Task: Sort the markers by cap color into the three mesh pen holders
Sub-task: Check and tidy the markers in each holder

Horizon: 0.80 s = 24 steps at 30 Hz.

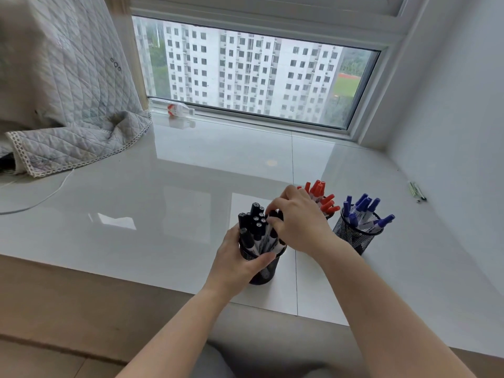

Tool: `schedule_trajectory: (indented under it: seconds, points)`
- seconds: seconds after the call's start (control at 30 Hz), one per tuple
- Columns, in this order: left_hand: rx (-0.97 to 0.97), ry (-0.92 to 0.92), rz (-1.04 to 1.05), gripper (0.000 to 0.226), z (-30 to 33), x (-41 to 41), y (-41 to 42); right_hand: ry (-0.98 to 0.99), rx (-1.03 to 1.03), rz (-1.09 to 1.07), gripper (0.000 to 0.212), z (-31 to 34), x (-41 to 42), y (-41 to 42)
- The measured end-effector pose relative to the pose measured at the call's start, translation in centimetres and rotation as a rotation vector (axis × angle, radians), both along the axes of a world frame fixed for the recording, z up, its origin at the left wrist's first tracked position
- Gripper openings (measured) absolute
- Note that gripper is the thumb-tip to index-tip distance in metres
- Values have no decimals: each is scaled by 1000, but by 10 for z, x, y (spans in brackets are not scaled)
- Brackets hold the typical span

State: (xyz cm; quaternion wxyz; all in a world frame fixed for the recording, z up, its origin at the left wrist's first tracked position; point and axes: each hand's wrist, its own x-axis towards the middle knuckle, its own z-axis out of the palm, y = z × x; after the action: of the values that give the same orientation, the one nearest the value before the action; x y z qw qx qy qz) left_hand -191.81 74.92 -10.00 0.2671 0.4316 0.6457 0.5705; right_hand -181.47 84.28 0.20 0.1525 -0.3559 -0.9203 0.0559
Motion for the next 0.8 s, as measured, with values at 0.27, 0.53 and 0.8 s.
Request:
schedule_trajectory:
  seconds: [0.27, 0.53, 0.8]
  points:
    - [-16, -27, 2, 68, -2, 0, 0, 28, 169, 21, 31, 5, 0, 3]
    - [-26, -28, 8, 74, -5, 0, 0, 742, 29, -52, 23, 24, 21, 3]
    - [-50, -30, 20, 72, -5, 0, -1, 1409, -690, -321, 16, 31, 35, 7]
